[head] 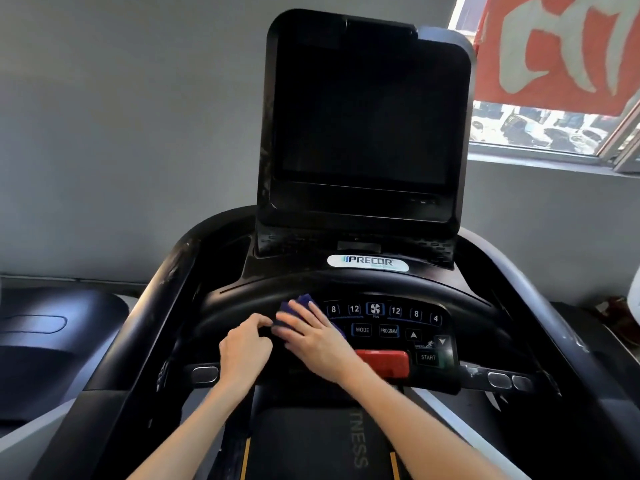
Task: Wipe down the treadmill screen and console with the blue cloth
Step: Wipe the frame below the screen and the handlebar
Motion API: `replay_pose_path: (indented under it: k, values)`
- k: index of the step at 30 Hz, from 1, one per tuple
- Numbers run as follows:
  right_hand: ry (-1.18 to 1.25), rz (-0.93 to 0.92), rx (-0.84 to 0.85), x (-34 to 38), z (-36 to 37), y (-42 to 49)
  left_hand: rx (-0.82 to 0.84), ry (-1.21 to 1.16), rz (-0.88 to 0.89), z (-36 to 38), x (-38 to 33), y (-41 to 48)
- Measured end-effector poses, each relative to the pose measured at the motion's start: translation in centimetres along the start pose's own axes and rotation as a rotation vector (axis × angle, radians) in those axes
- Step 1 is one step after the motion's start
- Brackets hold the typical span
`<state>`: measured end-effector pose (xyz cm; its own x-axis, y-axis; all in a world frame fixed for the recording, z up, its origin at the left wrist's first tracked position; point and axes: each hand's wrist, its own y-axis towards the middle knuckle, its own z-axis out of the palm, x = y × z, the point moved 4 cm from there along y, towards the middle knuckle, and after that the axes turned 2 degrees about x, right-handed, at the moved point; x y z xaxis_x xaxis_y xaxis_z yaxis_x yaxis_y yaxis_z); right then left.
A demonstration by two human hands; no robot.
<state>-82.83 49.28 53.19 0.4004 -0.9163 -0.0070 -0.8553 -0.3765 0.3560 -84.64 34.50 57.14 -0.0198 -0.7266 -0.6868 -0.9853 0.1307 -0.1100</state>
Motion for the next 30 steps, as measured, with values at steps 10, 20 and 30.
replay_pose_path:
  k: [10, 20, 30]
  values:
    - [0.055, -0.123, -0.009, 1.4, -0.4, 2.2, -0.022, -0.16, -0.095, -1.0, 2.5, 1.1]
    - [-0.06, 0.289, 0.03, -2.4, -1.7, 5.8, 0.049, -0.115, -0.015, 0.3, 0.4, 2.0]
    - [-0.044, 1.051, 0.01, -16.6, -9.0, -8.3, 0.119, 0.04, 0.192, 3.1, -4.2, 2.6]
